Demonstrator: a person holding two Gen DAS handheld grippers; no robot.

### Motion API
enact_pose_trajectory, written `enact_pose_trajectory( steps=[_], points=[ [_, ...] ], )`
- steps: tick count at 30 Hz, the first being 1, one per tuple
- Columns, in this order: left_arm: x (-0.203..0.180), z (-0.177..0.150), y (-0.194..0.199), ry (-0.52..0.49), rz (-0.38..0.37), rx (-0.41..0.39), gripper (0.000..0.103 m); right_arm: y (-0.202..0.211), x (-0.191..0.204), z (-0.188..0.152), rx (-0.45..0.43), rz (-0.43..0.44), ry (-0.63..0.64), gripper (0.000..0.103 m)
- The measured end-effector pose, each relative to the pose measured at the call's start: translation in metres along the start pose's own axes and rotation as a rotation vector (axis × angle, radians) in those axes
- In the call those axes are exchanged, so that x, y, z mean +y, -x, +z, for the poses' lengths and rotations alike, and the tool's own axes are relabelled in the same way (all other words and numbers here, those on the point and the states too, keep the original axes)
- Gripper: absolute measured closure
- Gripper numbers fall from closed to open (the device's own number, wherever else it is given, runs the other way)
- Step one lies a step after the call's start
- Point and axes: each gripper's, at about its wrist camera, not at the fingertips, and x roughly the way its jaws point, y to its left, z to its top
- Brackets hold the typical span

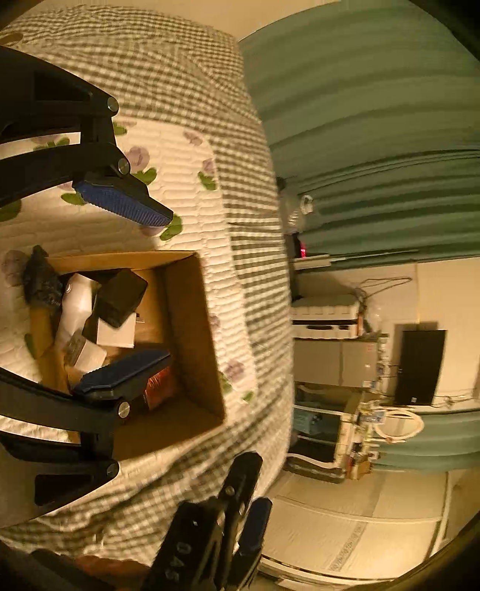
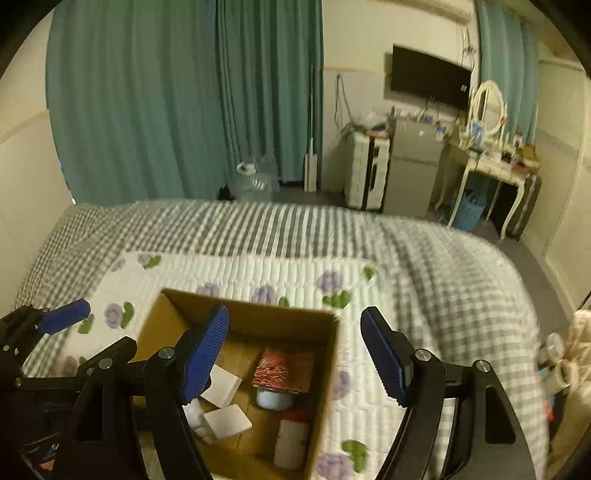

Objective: Organize rigid objects

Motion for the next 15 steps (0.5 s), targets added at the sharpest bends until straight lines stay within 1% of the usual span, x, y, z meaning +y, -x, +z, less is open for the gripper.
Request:
enact_pose_trajectory(
  steps=[3, 8, 10, 12, 13, 14, 15],
  points=[
    [-0.002, 0.005, 0.04, -0.009, 0.0, -0.055, 0.032, 0.053, 0.002, 0.01, -0.054, -0.027, 0.027, 0.027],
    [-0.002, 0.004, 0.105, 0.005, -0.005, -0.133, 0.029, 0.126, 0.004, 0.012, -0.122, -0.066, 0.031, 0.025],
    [-0.001, 0.0, 0.125, 0.009, 0.006, -0.157, 0.027, 0.151, 0.006, 0.007, -0.137, -0.067, 0.027, 0.021],
    [-0.001, -0.005, 0.141, 0.005, 0.027, -0.181, 0.023, 0.176, 0.013, -0.001, -0.149, -0.091, 0.053, 0.017],
    [-0.002, -0.009, 0.148, 0.001, 0.032, -0.192, 0.022, 0.188, 0.015, -0.006, -0.165, -0.103, 0.054, 0.013],
    [-0.001, -0.013, 0.156, 0.001, 0.032, -0.204, 0.022, 0.198, 0.016, -0.011, -0.179, -0.101, 0.049, 0.011],
    [-0.002, -0.017, 0.161, 0.0, 0.027, -0.211, 0.022, 0.206, 0.016, -0.014, -0.194, -0.096, 0.04, 0.007]
  ],
)
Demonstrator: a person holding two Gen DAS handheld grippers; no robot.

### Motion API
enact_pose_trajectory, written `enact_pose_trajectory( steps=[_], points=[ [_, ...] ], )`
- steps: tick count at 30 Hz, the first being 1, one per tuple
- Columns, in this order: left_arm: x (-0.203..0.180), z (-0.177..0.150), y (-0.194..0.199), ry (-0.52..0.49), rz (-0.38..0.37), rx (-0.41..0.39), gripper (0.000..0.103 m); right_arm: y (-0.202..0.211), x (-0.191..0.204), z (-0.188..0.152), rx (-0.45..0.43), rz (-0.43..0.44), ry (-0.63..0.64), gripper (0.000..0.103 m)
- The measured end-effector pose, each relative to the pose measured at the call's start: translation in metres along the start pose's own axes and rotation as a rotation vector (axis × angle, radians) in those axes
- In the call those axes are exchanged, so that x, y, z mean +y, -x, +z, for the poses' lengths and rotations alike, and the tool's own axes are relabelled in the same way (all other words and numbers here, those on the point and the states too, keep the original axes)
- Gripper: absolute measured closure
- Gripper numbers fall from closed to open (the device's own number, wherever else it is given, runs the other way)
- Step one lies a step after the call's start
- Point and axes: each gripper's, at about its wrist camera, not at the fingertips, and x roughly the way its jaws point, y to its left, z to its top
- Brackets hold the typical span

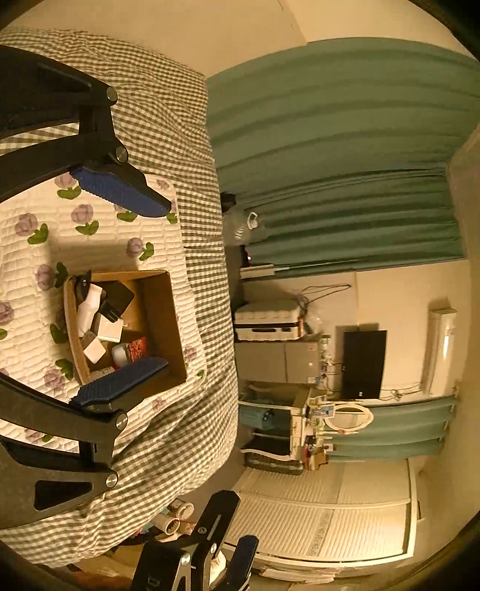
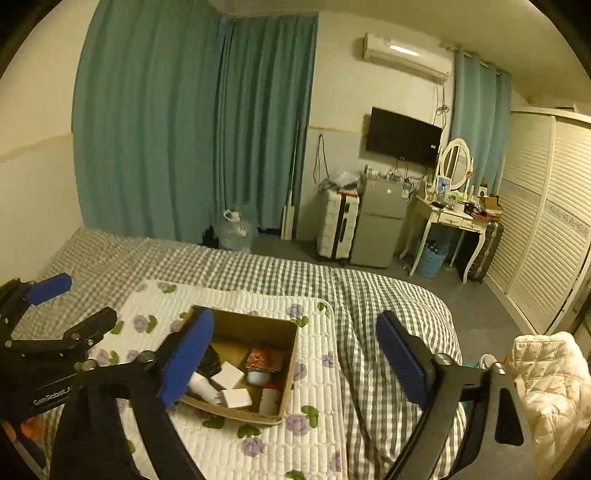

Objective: Organize rigid objects

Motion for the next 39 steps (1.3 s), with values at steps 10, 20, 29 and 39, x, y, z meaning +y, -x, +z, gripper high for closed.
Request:
enact_pose_trajectory(
  steps=[10, 20, 29, 39],
  points=[
    [0.003, -0.055, 0.026, -0.026, 0.017, -0.122, 0.0, 0.026, 0.007, -0.041, -0.041, 0.025, -0.045, 0.0],
    [0.004, -0.118, -0.008, 0.065, 0.058, -0.087, 0.0, -0.004, 0.01, -0.105, -0.094, -0.018, -0.061, 0.0],
    [0.004, -0.135, -0.019, 0.087, 0.073, -0.047, 0.0, -0.032, 0.007, -0.124, -0.02, -0.029, -0.077, 0.0],
    [0.004, -0.133, -0.024, 0.083, 0.064, -0.041, 0.0, -0.036, 0.014, -0.133, 0.002, -0.012, -0.078, 0.0]
  ],
)
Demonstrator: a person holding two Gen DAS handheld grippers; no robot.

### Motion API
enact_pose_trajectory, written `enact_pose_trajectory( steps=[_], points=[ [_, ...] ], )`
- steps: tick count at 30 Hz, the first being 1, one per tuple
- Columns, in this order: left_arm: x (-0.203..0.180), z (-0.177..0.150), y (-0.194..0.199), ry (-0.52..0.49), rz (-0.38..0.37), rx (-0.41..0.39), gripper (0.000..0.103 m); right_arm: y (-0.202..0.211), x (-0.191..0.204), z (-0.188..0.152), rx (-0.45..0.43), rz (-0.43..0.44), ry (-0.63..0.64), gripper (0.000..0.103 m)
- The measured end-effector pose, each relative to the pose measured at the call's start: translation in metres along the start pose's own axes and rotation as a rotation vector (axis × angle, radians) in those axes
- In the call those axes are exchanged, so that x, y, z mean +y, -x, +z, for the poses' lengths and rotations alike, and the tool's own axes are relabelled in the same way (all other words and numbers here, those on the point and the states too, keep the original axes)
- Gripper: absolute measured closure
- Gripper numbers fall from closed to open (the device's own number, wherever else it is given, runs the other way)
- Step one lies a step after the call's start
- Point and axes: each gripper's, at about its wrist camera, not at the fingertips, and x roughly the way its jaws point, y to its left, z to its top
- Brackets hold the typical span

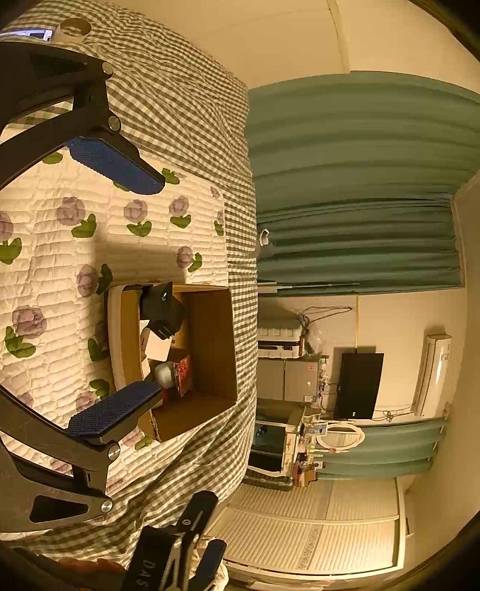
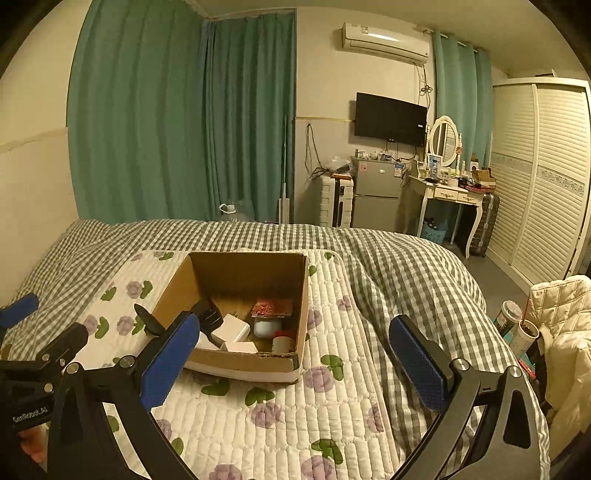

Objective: Organize rigid objects

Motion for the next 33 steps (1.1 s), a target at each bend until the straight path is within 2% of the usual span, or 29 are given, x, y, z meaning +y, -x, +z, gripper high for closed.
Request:
enact_pose_trajectory(
  steps=[10, 33],
  points=[
    [0.003, -0.001, -0.003, 0.005, -0.001, 0.013, 0.0, 0.003, 0.009, 0.0, -0.016, 0.027, 0.012, 0.0],
    [0.008, 0.002, -0.005, 0.023, -0.002, 0.029, 0.0, -0.006, 0.014, -0.006, 0.016, 0.011, 0.022, 0.0]
  ],
)
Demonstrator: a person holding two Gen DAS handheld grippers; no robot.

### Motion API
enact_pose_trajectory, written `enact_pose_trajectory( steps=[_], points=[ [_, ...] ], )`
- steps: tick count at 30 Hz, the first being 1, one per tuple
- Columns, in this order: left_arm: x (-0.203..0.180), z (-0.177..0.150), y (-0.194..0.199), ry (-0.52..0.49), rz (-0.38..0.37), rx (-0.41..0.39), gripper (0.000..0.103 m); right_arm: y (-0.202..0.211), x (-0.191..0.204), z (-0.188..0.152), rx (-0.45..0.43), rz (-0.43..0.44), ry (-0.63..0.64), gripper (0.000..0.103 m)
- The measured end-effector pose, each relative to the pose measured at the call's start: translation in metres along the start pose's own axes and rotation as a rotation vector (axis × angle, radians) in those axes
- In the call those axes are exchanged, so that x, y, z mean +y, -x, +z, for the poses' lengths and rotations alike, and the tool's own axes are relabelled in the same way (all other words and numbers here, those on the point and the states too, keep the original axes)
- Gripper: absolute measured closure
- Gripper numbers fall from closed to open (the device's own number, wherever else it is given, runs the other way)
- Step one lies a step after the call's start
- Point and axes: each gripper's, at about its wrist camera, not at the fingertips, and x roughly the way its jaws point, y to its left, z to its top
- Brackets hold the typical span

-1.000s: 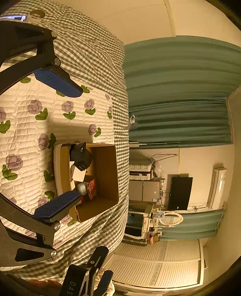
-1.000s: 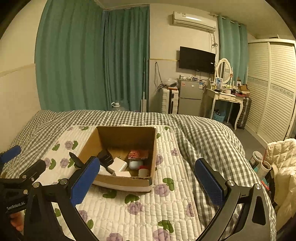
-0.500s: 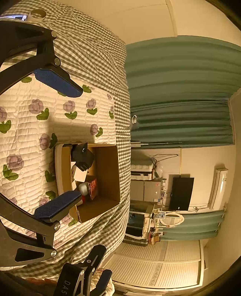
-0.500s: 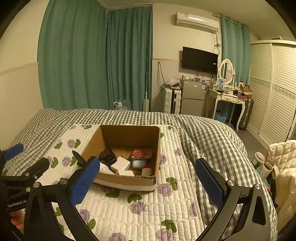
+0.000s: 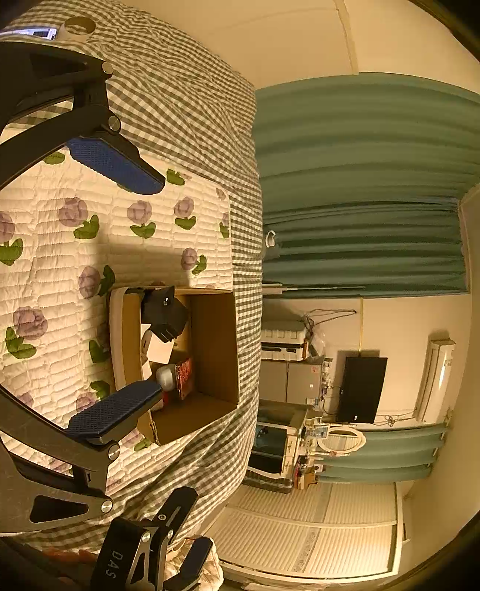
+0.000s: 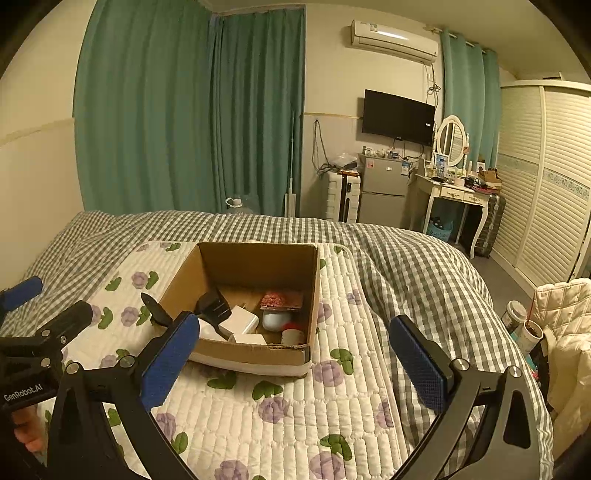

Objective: Organize rigid objects

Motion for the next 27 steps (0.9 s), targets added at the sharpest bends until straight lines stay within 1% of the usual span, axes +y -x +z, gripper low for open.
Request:
enact_pose_trajectory(
  steps=[2, 8, 13, 27],
  points=[
    [0.0007, 0.0004, -0.0003, -0.002, 0.009, -0.002, 0.0, -0.0002, 0.0006, 0.0007, 0.0, 0.002, 0.001, 0.0],
    [-0.0017, -0.002, -0.0011, -0.023, 0.002, -0.002, 0.0, -0.0026, 0.0033, -0.0012, 0.01, -0.001, 0.008, 0.0],
    [-0.0013, -0.0027, -0.0019, -0.014, 0.0, 0.001, 0.0, -0.0047, 0.0054, -0.002, 0.01, 0.0, 0.014, 0.0],
    [-0.0042, -0.0048, -0.0028, -0.034, 0.006, 0.004, 0.0, -0.0065, 0.0041, -0.0059, 0.025, -0.009, 0.004, 0.0]
  ],
)
